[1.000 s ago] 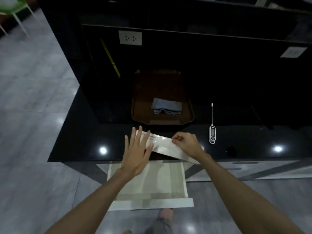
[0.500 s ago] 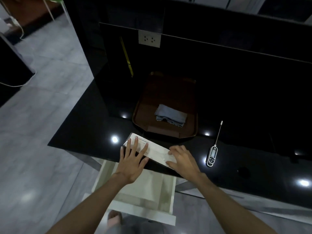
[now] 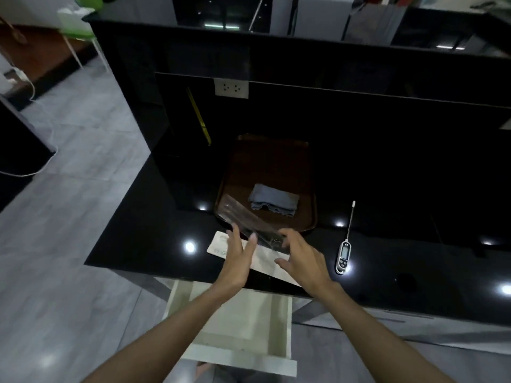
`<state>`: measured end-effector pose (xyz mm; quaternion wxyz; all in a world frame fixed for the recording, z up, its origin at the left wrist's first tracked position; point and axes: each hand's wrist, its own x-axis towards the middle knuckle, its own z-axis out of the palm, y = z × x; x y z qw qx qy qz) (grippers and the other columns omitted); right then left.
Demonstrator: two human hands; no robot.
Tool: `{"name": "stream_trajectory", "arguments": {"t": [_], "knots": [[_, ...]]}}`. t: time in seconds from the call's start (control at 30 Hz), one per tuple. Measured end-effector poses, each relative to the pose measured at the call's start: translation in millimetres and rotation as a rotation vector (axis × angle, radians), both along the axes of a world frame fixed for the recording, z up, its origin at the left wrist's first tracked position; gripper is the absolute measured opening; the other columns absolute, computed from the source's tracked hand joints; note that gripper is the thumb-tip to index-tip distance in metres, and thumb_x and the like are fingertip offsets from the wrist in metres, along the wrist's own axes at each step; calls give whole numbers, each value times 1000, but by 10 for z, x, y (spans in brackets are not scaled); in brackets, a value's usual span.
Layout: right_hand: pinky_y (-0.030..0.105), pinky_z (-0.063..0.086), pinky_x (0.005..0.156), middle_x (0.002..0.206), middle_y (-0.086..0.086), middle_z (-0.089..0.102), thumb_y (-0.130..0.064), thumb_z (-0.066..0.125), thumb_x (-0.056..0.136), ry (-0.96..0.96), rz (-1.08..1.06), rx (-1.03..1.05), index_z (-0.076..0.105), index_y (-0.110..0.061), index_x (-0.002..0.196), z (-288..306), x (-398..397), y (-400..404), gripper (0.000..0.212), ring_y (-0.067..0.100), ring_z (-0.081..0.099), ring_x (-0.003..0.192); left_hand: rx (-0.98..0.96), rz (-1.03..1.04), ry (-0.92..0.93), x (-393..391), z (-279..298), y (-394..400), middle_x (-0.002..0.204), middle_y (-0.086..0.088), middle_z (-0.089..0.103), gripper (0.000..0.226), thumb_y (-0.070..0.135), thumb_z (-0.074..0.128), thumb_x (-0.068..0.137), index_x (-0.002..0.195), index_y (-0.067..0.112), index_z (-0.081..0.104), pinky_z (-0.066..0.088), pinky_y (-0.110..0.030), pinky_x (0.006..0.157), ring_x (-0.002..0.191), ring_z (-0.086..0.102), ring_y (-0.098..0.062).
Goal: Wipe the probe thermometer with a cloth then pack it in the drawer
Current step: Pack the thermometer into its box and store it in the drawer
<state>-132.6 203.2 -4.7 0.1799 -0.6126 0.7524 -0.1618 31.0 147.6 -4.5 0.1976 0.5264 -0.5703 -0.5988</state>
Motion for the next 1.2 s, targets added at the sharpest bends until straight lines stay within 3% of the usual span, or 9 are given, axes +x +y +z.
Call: {"name": "stream_trajectory", "arguments": {"t": [0.1,0.17,0.27,0.43,0.57,0.7,0.83,0.97,1.2], "knots": [[34,48,74,120,-7,53,-31,63,89,172,111,17,43,-29,131,32,53,45,47,16,56,109,359,197,271,-291,77,-245,143,1,42,58,52,36,98,149,24,28,25,-41,111,133,40,-25],[31,45,72,120,-8,55,-42,59,90,78,165,26,46,-30,133,26,36,103,46,13,57,106,478,276,388,-386,59,-369,123,-4,57,40,35,37,103,136,15,42,41,-40,94,106,58,-26],[29,49,76,109,-11,63,-56,49,89,-105,17,-101,63,-30,117,-90,-174,183,41,11,58,94,521,305,424,-451,-38,-482,128,-12,59,40,22,32,105,143,14,36,50,-42,81,103,62,-33],[40,49,78,111,8,57,-41,61,89,49,-723,-66,60,-14,111,-409,-848,188,35,28,52,105,576,300,439,-516,-70,-450,120,-11,63,38,14,37,104,142,16,36,53,-43,84,100,65,-32],[43,49,77,115,15,52,-47,67,82,163,-875,131,51,-3,112,-607,-998,149,55,33,49,107,615,307,434,-546,-174,-369,120,-13,63,41,4,47,99,140,10,41,53,-39,84,104,64,-32],[43,47,82,115,16,54,-38,64,84,132,-968,135,53,-1,110,-647,-980,87,46,33,49,106,627,343,422,-540,-241,-344,118,-16,64,43,-3,55,93,135,3,46,52,-31,80,100,64,-26],[25,45,64,85,2,63,-24,70,84,-416,-895,-141,53,-9,94,-408,-791,109,25,22,62,83,643,371,432,-518,-222,-344,130,-21,58,35,6,47,100,134,6,47,50,-32,88,111,59,-31],[18,54,60,83,-6,71,-18,78,78,-823,-664,-205,61,-24,100,-151,-260,168,29,9,69,74,668,338,423,-495,-139,-324,130,-15,59,31,29,37,104,133,22,42,37,-63,98,100,63,-37],[1,41,88,107,-18,66,-2,72,81,-526,-407,-231,70,-21,115,-293,267,260,39,0,64,101,712,343,428,-416,-40,-299,112,-17,59,38,36,36,103,140,25,35,37,-71,92,90,60,-37]]}}
